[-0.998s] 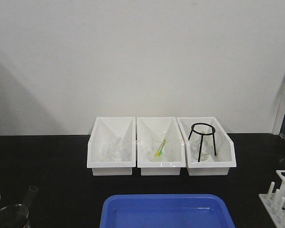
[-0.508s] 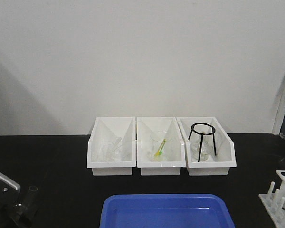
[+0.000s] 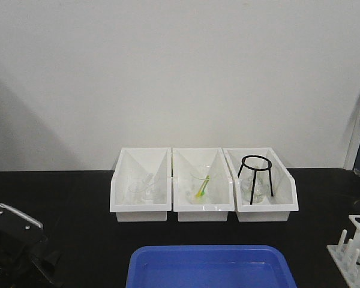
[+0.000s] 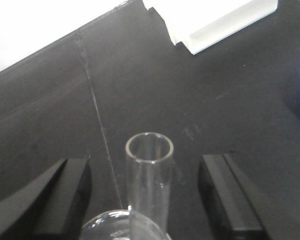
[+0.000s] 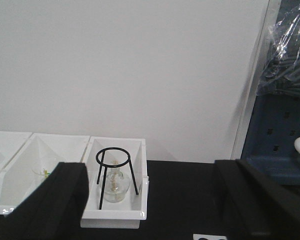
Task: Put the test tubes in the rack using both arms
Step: 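Lower the left gripper onto the glass test tube in the beaker and close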
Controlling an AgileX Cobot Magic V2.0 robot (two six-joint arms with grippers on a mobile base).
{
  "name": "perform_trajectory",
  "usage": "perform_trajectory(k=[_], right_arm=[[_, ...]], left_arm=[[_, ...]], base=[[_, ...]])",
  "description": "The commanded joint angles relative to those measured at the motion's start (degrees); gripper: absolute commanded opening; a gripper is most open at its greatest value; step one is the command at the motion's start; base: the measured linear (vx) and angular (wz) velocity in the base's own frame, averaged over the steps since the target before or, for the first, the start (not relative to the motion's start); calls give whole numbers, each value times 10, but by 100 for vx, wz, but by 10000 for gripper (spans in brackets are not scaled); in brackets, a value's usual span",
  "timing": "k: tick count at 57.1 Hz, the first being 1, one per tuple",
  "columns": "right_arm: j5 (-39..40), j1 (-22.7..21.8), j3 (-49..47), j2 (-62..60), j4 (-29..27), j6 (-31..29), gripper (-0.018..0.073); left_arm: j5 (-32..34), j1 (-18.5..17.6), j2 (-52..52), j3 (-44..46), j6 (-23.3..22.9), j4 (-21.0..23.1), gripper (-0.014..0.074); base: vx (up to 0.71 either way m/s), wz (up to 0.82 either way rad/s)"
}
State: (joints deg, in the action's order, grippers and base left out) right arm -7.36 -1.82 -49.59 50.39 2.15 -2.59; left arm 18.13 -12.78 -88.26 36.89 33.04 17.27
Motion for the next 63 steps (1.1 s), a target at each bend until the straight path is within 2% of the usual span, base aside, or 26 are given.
perform_trajectory(k=[1, 13, 27, 35, 42, 55, 63], right_arm=[[49, -2, -20, -4, 7, -3, 568], [49, -2, -20, -4, 7, -3, 568], [49, -2, -20, -4, 7, -3, 568], [49, -2, -20, -4, 7, -3, 568], [49, -2, -20, -4, 7, -3, 568], [48, -2, -20, -4, 7, -3, 565], [48, -2, -20, -4, 7, -3, 565]], left_arm=[[65, -3, 17, 18, -8, 3, 482], [98, -3, 17, 18, -8, 3, 313], [94, -3, 17, 18, -8, 3, 77], [94, -3, 17, 18, -8, 3, -18], [94, -3, 17, 18, -9, 3, -22], [95, -3, 33, 18, -52, 3, -20], [94, -3, 57, 18, -54, 3, -20]], base=[[0, 0], [0, 0], [0, 0], [0, 0], [0, 0], [0, 0], [0, 0]])
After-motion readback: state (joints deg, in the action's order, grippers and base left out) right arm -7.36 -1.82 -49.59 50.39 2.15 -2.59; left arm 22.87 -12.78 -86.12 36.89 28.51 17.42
